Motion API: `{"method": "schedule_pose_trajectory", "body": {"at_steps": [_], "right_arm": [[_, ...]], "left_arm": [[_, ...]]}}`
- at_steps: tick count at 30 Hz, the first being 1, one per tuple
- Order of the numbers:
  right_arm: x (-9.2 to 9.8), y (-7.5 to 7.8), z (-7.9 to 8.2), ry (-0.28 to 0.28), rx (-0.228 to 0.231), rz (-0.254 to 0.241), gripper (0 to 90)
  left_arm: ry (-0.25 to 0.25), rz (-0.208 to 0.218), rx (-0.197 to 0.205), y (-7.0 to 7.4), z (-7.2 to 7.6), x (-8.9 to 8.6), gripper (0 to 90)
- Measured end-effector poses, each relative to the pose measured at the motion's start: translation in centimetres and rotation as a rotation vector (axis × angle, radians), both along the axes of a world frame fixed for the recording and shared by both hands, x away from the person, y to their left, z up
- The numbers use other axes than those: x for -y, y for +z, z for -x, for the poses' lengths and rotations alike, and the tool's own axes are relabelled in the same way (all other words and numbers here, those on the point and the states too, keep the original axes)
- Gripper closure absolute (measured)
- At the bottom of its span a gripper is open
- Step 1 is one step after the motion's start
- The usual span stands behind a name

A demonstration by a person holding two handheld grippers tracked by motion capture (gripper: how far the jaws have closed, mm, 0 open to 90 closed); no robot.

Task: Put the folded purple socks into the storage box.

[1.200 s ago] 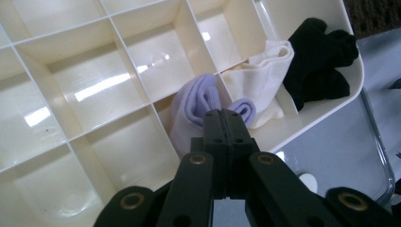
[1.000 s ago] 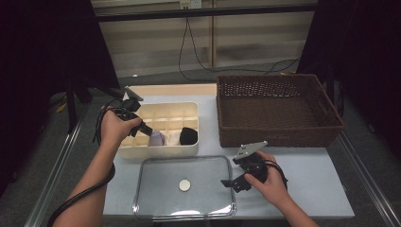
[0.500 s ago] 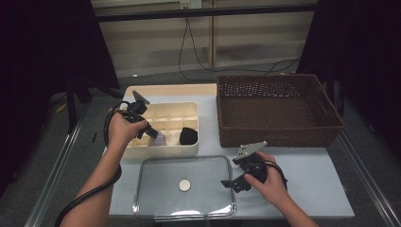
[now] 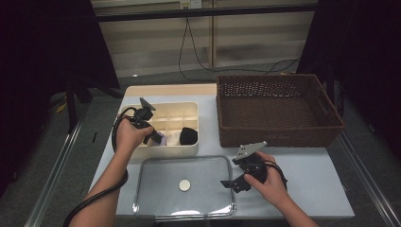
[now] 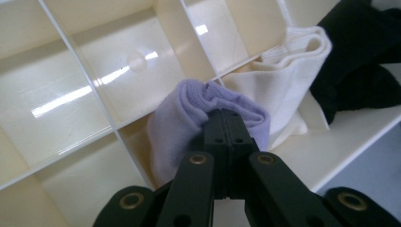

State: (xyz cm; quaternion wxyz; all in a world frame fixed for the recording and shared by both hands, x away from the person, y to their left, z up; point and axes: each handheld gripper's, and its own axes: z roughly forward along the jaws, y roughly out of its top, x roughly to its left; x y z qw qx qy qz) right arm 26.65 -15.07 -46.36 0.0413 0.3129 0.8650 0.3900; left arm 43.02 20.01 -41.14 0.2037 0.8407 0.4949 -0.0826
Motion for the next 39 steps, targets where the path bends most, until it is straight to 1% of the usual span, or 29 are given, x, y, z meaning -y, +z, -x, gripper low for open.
{"method": "schedule_pose_trajectory", "body": {"at_steps": [4, 6, 8, 9, 11, 12, 14, 15, 17, 22, 23, 25, 26, 28, 30, 31, 32, 33, 35, 36, 37, 38, 39], "right_arm": [[-0.1, 0.0, 0.0, -0.002, 0.000, 0.002, 6.0], [-0.1, 0.1, 0.1, -0.003, 0.001, 0.005, 6.0], [-0.1, 0.1, 0.1, -0.002, 0.002, 0.005, 6.0], [-0.1, 0.0, 0.1, 0.000, 0.003, 0.005, 6.0], [-0.1, 0.1, 0.1, -0.002, 0.002, 0.011, 6.0], [-0.1, 0.0, 0.1, -0.002, 0.002, 0.007, 6.0], [-0.1, 0.0, 0.0, 0.000, 0.003, 0.000, 6.0], [-0.1, 0.0, 0.0, 0.000, 0.002, 0.000, 6.0], [-0.1, 0.0, 0.0, 0.002, 0.001, 0.002, 6.0], [-0.3, 0.0, 0.1, 0.004, -0.001, 0.009, 6.0], [-0.3, 0.0, 0.1, 0.005, 0.001, 0.010, 6.0], [-0.3, 0.1, 0.1, 0.002, 0.003, 0.008, 6.0], [-0.2, 0.1, 0.1, 0.000, 0.003, 0.007, 6.0], [-0.2, 0.1, 0.1, 0.000, 0.001, 0.006, 6.0], [-0.1, 0.0, 0.0, 0.000, 0.003, 0.007, 6.0], [-0.1, 0.0, 0.0, -0.001, 0.001, 0.006, 6.0], [-0.1, 0.0, 0.0, -0.001, 0.003, 0.006, 6.0], [-0.1, 0.0, 0.0, -0.002, 0.004, 0.006, 6.0], [-0.2, 0.0, 0.0, 0.003, -0.001, 0.006, 6.0], [-0.2, 0.0, 0.0, 0.002, 0.002, 0.010, 6.0], [-0.2, 0.0, 0.0, 0.002, 0.000, 0.009, 6.0], [-0.2, 0.0, 0.0, 0.002, 0.002, 0.008, 6.0], [-0.2, 0.1, 0.0, 0.002, 0.003, 0.007, 6.0]], "left_arm": [[0.000, -0.009, 0.006, -0.3, 0.1, 0.1, 90.0], [-0.010, -0.025, 0.010, -0.5, 0.1, 0.2, 90.0], [-0.004, -0.032, 0.002, -0.9, 0.2, 0.3, 90.0], [-0.012, -0.033, -0.002, -1.2, 0.1, 0.2, 90.0], [0.004, -0.019, -0.006, -1.5, 0.1, 0.1, 90.0], [0.004, -0.012, -0.008, -1.5, 0.1, 0.0, 90.0], [-0.003, -0.006, -0.003, -1.6, 0.1, -0.1, 90.0], [0.004, -0.006, 0.002, -1.6, 0.2, -0.1, 90.0], [0.003, -0.004, -0.003, -1.6, 0.2, -0.1, 90.0], [0.001, -0.004, 0.007, -1.6, 0.3, -0.2, 90.0], [0.004, 0.001, -0.001, -1.5, 0.3, -0.2, 90.0], [0.014, 0.015, 0.007, -1.5, 0.4, -0.3, 90.0], [0.008, 0.022, 0.006, -1.4, 0.4, -0.4, 90.0], [0.015, 0.048, 0.003, -1.2, 0.5, -0.7, 87.7], [0.016, 0.058, 0.006, -0.8, 0.6, -0.8, 84.8], [0.009, 0.057, 0.008, -0.5, 0.6, -1.0, 82.4], [0.010, 0.071, 0.009, -0.2, 0.7, -1.1, 81.8], [0.007, 0.069, 0.020, 0.1, 0.7, -1.2, 80.4], [0.002, 0.076, 0.028, 0.6, 0.8, -1.4, 78.7], [-0.007, 0.091, 0.032, 0.8, 0.9, -1.6, 78.4], [0.010, 0.106, 0.041, 1.1, 0.9, -1.7, 77.6], [0.003, 0.103, 0.048, 1.3, 1.0, -1.9, 76.6], [0.012, 0.115, 0.061, 1.6, 1.1, -2.0, 75.1]]}}
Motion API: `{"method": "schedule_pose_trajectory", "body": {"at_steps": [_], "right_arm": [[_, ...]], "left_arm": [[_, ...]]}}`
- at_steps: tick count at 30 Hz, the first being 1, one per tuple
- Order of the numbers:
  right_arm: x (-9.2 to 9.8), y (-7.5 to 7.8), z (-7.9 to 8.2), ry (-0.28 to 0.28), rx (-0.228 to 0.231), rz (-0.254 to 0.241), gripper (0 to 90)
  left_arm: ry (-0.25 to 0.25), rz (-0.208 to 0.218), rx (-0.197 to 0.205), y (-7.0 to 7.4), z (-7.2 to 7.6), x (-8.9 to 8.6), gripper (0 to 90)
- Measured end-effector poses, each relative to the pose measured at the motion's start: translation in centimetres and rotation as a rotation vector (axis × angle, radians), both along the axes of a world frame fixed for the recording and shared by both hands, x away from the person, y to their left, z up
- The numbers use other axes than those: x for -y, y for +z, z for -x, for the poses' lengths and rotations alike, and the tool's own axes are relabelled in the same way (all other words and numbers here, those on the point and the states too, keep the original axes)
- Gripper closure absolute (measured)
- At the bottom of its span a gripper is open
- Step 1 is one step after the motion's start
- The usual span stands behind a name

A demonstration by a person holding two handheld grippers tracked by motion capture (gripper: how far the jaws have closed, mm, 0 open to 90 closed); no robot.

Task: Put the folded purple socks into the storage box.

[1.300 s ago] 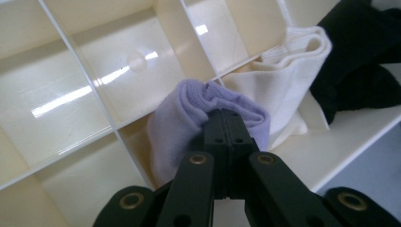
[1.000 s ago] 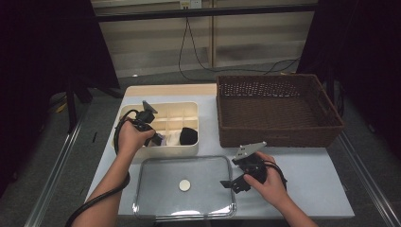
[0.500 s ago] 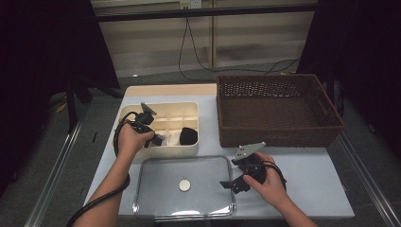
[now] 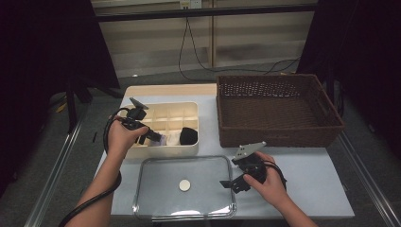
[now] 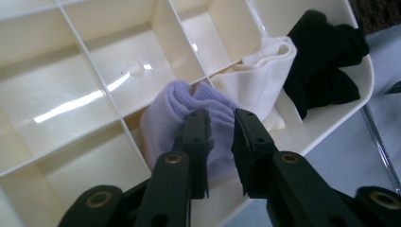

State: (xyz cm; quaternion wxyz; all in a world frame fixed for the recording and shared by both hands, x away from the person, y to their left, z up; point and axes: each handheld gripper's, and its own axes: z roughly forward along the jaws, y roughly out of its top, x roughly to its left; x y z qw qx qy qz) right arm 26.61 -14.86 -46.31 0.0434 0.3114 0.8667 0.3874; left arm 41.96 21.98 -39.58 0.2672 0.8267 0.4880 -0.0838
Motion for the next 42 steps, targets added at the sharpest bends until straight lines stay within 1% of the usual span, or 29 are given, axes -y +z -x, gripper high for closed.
{"method": "schedule_pose_trajectory", "body": {"at_steps": [1, 2, 4, 6, 8, 10, 11, 12, 14, 16, 17, 18, 19, 20, 22, 23, 24, 25, 28, 30, 32, 34, 35, 36, 37, 39, 40, 41, 42], "right_arm": [[0.0, 0.0, 0.0, -0.001, -0.003, 0.000, 6.0], [0.0, 0.0, 0.0, 0.000, -0.003, 0.001, 6.0], [0.0, 0.0, 0.0, -0.002, -0.003, 0.001, 6.0], [0.0, 0.0, 0.0, -0.001, -0.002, 0.002, 6.0], [0.0, 0.1, 0.1, 0.000, -0.003, -0.003, 5.9], [0.0, 0.1, 0.0, 0.003, -0.004, -0.006, 5.9], [-0.1, 0.1, 0.0, 0.002, -0.002, 0.001, 5.9], [-0.1, 0.1, 0.0, 0.003, 0.001, 0.000, 5.9], [-0.1, 0.1, 0.0, 0.002, 0.002, 0.000, 5.9], [-0.2, 0.1, 0.0, 0.004, 0.000, 0.003, 5.9], [-0.2, 0.1, 0.0, 0.002, -0.003, 0.002, 5.9], [-0.2, 0.1, -0.1, 0.004, -0.003, 0.002, 5.9], [-0.2, 0.1, -0.1, 0.008, 0.001, 0.002, 5.9], [-0.2, 0.1, -0.1, 0.004, 0.000, 0.001, 5.9], [-0.3, 0.1, -0.2, 0.010, -0.001, -0.002, 5.9], [-0.4, 0.1, -0.2, 0.014, 0.000, -0.002, 5.9], [-0.5, 0.1, -0.2, 0.014, -0.001, -0.003, 5.9], [-0.5, 0.1, -0.3, 0.017, 0.000, -0.005, 5.8], [-0.7, 0.1, -0.4, 0.024, -0.002, 0.001, 5.8], [-0.8, 0.1, -0.5, 0.022, -0.004, 0.000, 5.8], [-0.9, 0.1, -0.5, 0.029, -0.005, 0.000, 5.8], [-1.0, 0.1, -0.6, 0.032, -0.002, -0.007, 5.7], [-1.0, 0.2, -0.6, 0.033, -0.002, -0.003, 5.7], [-1.0, 0.2, -0.6, 0.030, 0.002, -0.002, 5.7], [-1.0, 0.3, -0.7, 0.033, -0.004, -0.005, 5.7], [-1.1, 0.3, -0.7, 0.032, 0.002, -0.004, 5.7], [-1.2, 0.3, -0.7, 0.033, 0.002, -0.004, 5.7], [-1.2, 0.3, -0.7, 0.035, 0.000, -0.002, 5.7], [-1.2, 0.3, -0.7, 0.039, 0.002, 0.001, 5.7]], "left_arm": [[-0.009, 0.002, 0.002, 0.3, 0.0, -0.2, 74.2], [-0.002, 0.007, 0.002, 0.5, 0.1, -0.2, 73.7], [-0.012, 0.010, 0.010, 0.9, 0.1, -0.4, 71.5], [0.001, 0.039, 0.019, 1.0, 0.3, -0.4, 69.2], [-0.016, 0.018, 0.033, 1.1, 0.3, -0.6, 63.9], [-0.006, 0.034, 0.030, 1.1, 0.5, -0.6, 61.1], [0.003, 0.037, 0.045, 1.1, 0.6, -0.6, 59.1], [-0.016, 0.025, 0.048, 1.1, 0.6, -0.8, 57.6], [-0.015, 0.026, 0.049, 1.1, 0.6, -0.8, 53.6], [-0.027, 0.010, 0.071, 1.3, 0.9, -1.0, 49.4], [-0.014, 0.022, 0.075, 1.3, 1.0, -1.0, 47.5], [-0.014, 0.021, 0.078, 1.4, 1.1, -1.0, 45.5], [-0.033, 0.008, 0.085, 1.5, 1.2, -1.1, 44.4], [-0.019, 0.020, 0.085, 1.5, 1.3, -1.0, 43.5], [-0.032, 0.022, 0.093, 1.6, 1.5, -1.1, 40.7], [-0.025, 0.027, 0.099, 1.6, 1.7, -1.0, 39.0], [-0.040, 0.022, 0.098, 1.7, 1.7, -1.1, 37.9], [-0.028, 0.031, 0.101, 1.6, 1.9, -1.0, 36.8], [-0.031, 0.038, 0.101, 1.6, 2.2, -1.1, 32.5], [-0.035, 0.042, 0.099, 1.7, 2.5, -1.2, 31.8], [-0.046, 0.034, 0.101, 1.7, 2.6, -1.2, 30.0], [-0.022, 0.047, 0.107, 1.7, 2.9, -1.1, 27.6], [-0.041, 0.039, 0.108, 1.8, 2.9, -1.3, 26.5], [-0.025, 0.051, 0.108, 1.9, 3.1, -1.2, 26.0], [-0.030, 0.049, 0.110, 1.9, 3.2, -1.2, 24.8], [-0.026, 0.050, 0.108, 1.9, 3.5, -1.0, 22.5], [-0.041, 0.049, 0.107, 2.0, 3.5, -1.1, 21.9], [-0.026, 0.056, 0.108, 2.1, 3.7, -1.1, 21.3], [-0.036, 0.051, 0.109, 2.1, 3.7, -1.2, 21.2]]}}
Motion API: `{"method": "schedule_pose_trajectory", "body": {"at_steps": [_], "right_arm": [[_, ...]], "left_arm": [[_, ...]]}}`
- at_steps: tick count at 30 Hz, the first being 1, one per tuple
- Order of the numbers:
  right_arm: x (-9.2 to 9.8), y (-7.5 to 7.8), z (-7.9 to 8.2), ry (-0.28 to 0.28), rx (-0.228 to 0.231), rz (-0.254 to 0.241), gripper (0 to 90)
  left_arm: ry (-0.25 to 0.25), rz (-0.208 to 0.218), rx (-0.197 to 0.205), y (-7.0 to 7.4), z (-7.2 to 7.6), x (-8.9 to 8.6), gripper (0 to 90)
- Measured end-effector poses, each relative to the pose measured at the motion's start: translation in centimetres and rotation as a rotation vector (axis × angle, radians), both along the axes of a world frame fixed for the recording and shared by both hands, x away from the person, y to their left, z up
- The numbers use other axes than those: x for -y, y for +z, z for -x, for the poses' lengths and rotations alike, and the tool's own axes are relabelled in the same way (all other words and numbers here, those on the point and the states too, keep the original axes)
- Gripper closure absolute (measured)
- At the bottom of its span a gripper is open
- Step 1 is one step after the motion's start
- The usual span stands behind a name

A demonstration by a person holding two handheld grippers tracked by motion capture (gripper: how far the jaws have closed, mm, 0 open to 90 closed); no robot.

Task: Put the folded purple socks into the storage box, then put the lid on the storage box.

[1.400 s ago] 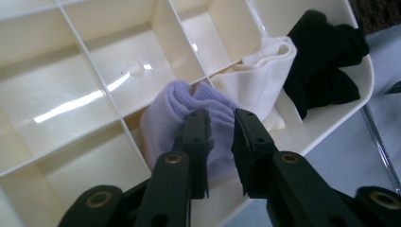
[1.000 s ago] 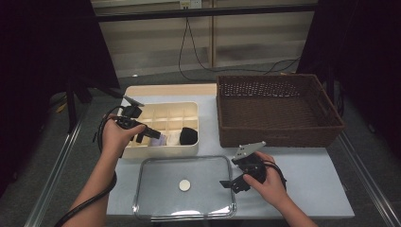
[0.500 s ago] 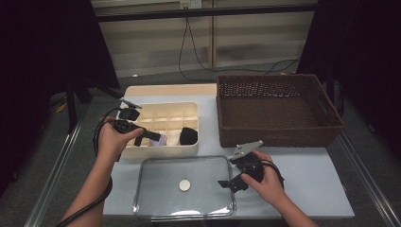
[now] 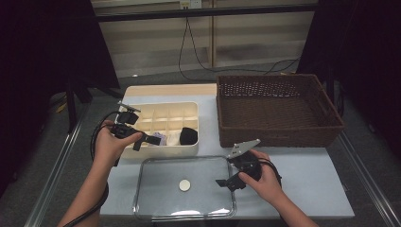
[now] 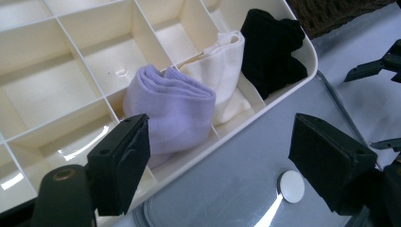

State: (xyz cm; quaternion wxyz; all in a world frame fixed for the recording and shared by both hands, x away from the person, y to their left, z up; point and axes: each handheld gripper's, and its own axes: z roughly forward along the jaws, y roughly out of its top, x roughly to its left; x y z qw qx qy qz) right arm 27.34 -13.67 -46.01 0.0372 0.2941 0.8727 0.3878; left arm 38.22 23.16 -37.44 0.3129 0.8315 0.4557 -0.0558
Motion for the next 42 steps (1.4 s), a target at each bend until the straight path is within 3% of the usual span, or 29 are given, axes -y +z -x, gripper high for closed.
{"method": "schedule_pose_trajectory", "body": {"at_steps": [5, 8, 11, 19, 22, 24, 33, 42], "right_arm": [[0.0, -0.1, -0.1, -0.001, -0.006, -0.008, 5.7], [0.0, 0.0, -0.1, 0.002, -0.004, -0.007, 5.7], [-0.1, -0.1, -0.1, 0.008, -0.002, 0.002, 5.7], [-0.1, 0.0, -0.1, 0.004, -0.006, 0.000, 5.7], [-0.1, 0.0, -0.1, 0.000, -0.004, 0.003, 5.7], [-0.1, 0.0, -0.2, 0.002, -0.006, 0.001, 5.7], [-0.3, -0.2, -0.2, 0.017, -0.005, 0.011, 5.7], [-0.4, 0.0, -0.2, 0.010, -0.006, 0.010, 5.7]], "left_arm": [[-0.016, -0.019, 0.010, 0.5, 0.2, -0.4, 18.4], [0.013, 0.005, 0.010, 0.8, 0.3, -0.4, 16.7], [0.015, 0.003, 0.014, 1.1, 0.5, -0.5, 15.5], [-0.011, 0.000, 0.012, 1.4, 1.3, -0.5, 12.8], [0.023, 0.025, 0.010, 1.4, 1.7, -0.3, 11.9], [-0.010, 0.013, 0.005, 1.3, 1.7, -0.7, 11.7], [0.019, 0.034, -0.003, 0.6, 2.5, -0.8, 11.3], [-0.006, 0.042, -0.007, 0.5, 3.2, -1.0, 10.5]]}}
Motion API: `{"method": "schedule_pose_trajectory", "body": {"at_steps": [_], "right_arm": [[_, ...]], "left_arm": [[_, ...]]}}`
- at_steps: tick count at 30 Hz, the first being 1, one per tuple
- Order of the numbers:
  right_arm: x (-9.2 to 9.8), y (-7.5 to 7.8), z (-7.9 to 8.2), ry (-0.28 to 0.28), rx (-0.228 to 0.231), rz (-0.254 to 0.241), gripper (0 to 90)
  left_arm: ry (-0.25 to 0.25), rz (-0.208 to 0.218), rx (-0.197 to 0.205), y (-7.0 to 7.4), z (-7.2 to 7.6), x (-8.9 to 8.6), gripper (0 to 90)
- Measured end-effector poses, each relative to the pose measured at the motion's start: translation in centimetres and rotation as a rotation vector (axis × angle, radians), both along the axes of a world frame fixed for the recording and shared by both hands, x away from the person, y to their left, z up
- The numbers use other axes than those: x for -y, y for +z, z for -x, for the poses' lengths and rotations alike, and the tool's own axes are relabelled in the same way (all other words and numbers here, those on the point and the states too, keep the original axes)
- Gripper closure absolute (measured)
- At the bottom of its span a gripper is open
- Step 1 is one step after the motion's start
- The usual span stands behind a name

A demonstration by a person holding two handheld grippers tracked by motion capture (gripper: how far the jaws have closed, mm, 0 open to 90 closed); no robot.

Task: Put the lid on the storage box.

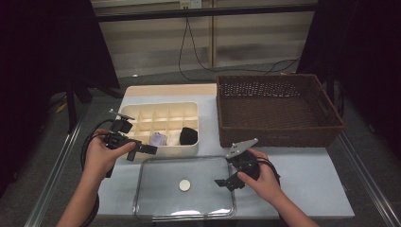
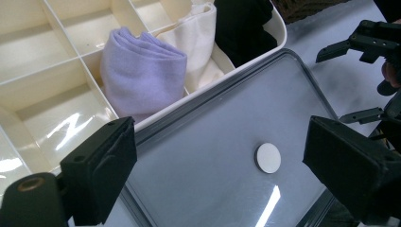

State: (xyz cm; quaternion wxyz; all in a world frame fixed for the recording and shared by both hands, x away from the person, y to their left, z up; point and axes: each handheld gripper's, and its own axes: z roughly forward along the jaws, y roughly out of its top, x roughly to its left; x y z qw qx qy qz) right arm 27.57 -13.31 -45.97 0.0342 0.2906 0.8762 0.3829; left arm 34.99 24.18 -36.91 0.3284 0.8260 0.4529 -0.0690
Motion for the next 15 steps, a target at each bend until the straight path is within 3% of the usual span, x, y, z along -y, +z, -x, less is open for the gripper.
{"method": "schedule_pose_trajectory", "body": {"at_steps": [6, 7, 15], "right_arm": [[-0.1, 0.1, 0.0, 0.008, 0.002, -0.003, 5.7], [-0.1, 0.0, 0.0, 0.011, 0.001, 0.000, 5.7], [-0.2, 0.0, 0.0, 0.009, -0.005, 0.003, 5.7]], "left_arm": [[0.019, 0.011, -0.010, -0.6, 0.5, 0.0, 9.9], [-0.009, -0.006, -0.006, -0.6, 0.4, -0.2, 9.9], [0.008, 0.015, -0.011, -1.6, 1.2, -0.4, 9.9]]}}
